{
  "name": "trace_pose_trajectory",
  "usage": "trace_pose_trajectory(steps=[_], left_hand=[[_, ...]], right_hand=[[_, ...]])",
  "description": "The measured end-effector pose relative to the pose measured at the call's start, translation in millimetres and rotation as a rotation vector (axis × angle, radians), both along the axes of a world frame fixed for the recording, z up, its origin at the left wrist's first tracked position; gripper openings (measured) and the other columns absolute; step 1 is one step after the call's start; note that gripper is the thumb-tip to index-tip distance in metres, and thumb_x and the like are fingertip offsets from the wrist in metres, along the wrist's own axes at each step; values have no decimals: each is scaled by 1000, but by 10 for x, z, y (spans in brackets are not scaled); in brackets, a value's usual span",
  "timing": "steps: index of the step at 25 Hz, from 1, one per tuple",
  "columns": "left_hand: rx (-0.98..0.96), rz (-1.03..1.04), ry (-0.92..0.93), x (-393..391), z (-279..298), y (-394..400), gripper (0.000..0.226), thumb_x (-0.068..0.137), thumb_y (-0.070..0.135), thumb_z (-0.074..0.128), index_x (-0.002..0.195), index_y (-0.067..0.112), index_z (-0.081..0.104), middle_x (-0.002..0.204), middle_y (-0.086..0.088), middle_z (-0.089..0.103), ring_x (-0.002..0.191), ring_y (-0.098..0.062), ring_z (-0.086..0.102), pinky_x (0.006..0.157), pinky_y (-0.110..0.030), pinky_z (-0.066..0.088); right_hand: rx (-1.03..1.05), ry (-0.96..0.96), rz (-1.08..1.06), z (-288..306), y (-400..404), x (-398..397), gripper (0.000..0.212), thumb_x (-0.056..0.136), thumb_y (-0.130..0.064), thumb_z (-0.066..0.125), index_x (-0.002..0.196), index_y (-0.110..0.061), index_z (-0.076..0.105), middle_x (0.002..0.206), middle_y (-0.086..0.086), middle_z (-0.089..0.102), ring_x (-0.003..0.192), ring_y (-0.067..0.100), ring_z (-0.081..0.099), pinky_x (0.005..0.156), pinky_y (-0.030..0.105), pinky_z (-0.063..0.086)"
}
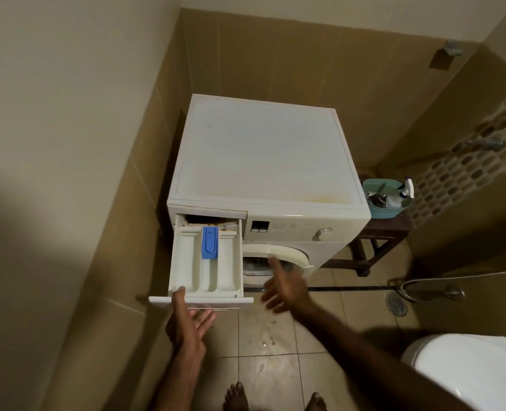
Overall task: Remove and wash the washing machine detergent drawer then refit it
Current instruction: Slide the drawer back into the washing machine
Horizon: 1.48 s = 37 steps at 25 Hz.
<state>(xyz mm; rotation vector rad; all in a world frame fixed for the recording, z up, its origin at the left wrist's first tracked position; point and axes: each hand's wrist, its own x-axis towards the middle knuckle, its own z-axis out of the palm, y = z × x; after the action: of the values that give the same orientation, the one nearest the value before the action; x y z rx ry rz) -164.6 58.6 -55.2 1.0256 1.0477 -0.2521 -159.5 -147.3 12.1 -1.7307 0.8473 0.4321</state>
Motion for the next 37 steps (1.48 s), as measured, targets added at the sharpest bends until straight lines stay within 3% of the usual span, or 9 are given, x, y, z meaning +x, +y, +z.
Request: trace_pose_trajectory(steps=[5,8,11,14,18,22,27,31,37], left_hand=[[0,-5,10,152,-266,117,56,90,51,73,128,13,59,117,-18,69,97,-39,75,75,-44,63],[1,-21,6,230,-406,127,49,90,51,73,121,13,62,110,-18,73,95,-38,76,75,-44,64],[-6,-6,0,334,-490,110,41,89,50,75,112,17,65,108,-17,74,93,-37,77,75,-44,65],[-3,15,12,425,-542,82,52,88,50,76,122,13,63,110,-16,72,92,-36,77,66,-39,66],[-24,52,46,458,-568,71,55,87,50,77,124,12,62,112,-14,70,93,-34,76,56,-33,64],[-43,48,51,447,-607,56,56,84,53,79,122,15,63,114,-13,70,91,-34,78,60,-34,64],[-51,58,44,465,-680,47,57,79,57,81,117,17,65,119,-14,70,90,-33,79,65,-37,65],[-18,54,21,509,-684,87,59,64,68,82,104,26,67,114,-12,72,79,-27,81,67,-38,65],[23,87,19,508,-614,22,41,82,62,77,101,27,67,113,-12,75,86,-31,80,67,-40,66]], right_hand=[[-448,-385,61,176,-332,1058,48,110,-45,44,98,-8,72,83,4,78,78,27,75,75,44,62],[-764,-491,214,99,-475,1647,36,106,-45,50,114,-17,71,112,1,78,93,21,70,77,31,48],[-914,-517,439,-110,-595,2053,40,107,-44,50,135,-18,62,134,3,69,117,26,65,89,35,48],[-914,-494,565,-333,-707,2315,43,108,-37,49,143,-11,52,139,10,60,124,31,59,98,43,49],[-971,-564,633,-565,-688,2449,29,108,-36,41,118,-11,52,118,6,58,111,30,56,90,46,42],[-1019,-637,604,-748,-693,2434,34,111,-39,34,126,-13,50,139,6,53,127,26,49,101,53,38],[-1047,-715,554,-780,-693,2431,23,110,-37,36,108,-17,48,118,3,55,111,25,51,94,56,43],[-1045,-697,569,-762,-692,2421,25,111,-37,35,107,-16,49,119,5,56,113,25,52,95,53,42],[-1029,-673,579,-745,-689,2396,34,112,-40,33,113,-12,52,126,9,58,120,28,53,101,55,40]])
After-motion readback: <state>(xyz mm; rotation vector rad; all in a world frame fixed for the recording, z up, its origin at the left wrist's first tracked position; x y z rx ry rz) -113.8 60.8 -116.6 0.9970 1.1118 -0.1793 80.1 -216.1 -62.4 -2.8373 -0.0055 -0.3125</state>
